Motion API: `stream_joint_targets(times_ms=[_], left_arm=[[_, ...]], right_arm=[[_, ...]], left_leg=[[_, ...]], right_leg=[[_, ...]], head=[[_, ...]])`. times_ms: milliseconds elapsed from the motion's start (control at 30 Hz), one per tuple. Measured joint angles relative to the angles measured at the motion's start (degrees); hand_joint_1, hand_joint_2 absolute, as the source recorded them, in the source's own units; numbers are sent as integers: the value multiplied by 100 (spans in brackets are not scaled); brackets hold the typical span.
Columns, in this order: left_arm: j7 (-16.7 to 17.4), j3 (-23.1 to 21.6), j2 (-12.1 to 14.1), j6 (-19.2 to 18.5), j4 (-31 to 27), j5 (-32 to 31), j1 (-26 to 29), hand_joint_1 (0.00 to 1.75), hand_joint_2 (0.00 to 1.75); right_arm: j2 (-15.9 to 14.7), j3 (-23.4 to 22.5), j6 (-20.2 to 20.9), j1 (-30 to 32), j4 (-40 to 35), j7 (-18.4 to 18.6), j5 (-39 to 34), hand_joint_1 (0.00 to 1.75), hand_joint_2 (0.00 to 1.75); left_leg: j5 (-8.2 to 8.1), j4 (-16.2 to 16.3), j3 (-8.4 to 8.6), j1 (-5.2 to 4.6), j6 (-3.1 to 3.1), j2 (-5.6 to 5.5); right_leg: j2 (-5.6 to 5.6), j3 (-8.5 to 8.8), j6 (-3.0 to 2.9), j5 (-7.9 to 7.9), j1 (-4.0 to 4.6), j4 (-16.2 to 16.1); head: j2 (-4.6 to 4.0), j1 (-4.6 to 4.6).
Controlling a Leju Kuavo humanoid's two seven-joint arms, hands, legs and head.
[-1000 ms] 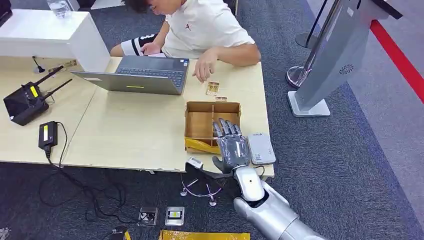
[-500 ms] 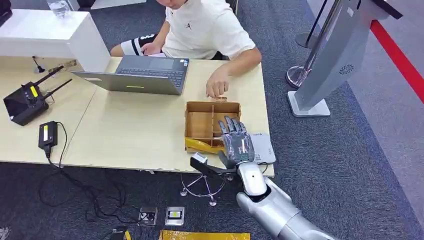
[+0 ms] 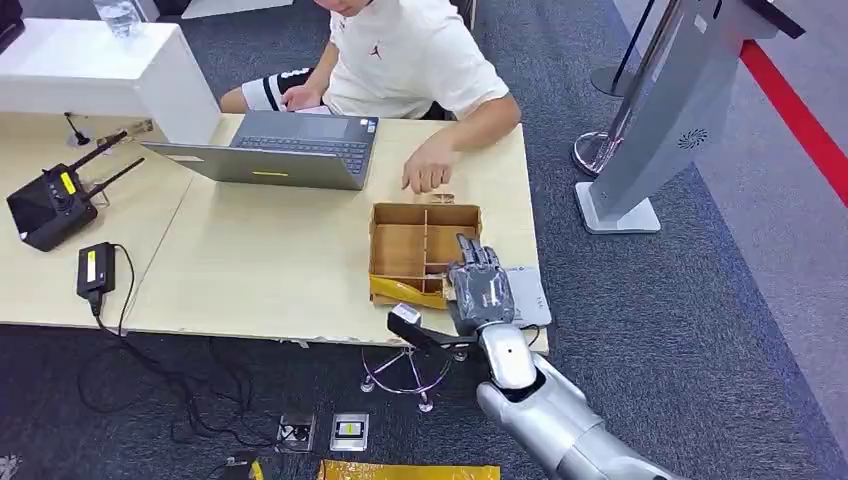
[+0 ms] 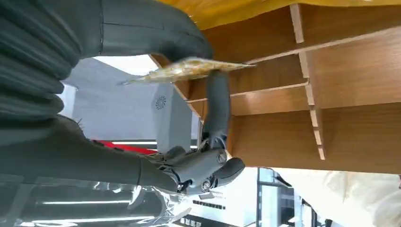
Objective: Pass the card to the sensor for recognition and then transmit it.
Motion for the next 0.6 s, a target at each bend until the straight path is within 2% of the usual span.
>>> stream_joint_targets(times_ms=[67,167,433,500,533,600], left_arm=[[0,-17,0,-2,0,-2,-5,0,175],[0,-22,0,-4,0,-20,-8,0,175],[0,-61,-2,-35,0,-42,-26,0,175],[0,-63,-2,-35,0,-44,-28,0,175],[0,-63,-2,-35,0,-44,-32,0,175],[0,-66,-2,-33,0,-44,-36,0,175]], right_arm=[[0,-2,0,0,2,2,-2,106,175],[-4,-11,-2,0,2,4,0,94,175],[-33,-55,-55,1,2,2,35,101,175],[-33,-61,-79,1,0,2,70,119,175],[-33,-68,-96,1,0,2,79,119,175],[-33,-94,-136,1,-2,2,103,136,175]], left_leg=[[0,0,0,0,0,0],[0,0,0,0,0,0],[0,0,0,0,0,0],[0,0,1,0,0,0],[0,0,1,0,0,0],[0,0,0,0,0,0]], right_leg=[[0,0,0,0,0,0],[0,-1,0,0,0,0],[1,0,0,0,0,0],[1,0,0,0,0,0],[1,0,0,0,0,0],[1,0,0,0,0,0]], head=[[0,-2],[0,-2],[0,-2],[0,-2],[0,-2],[0,-2]])
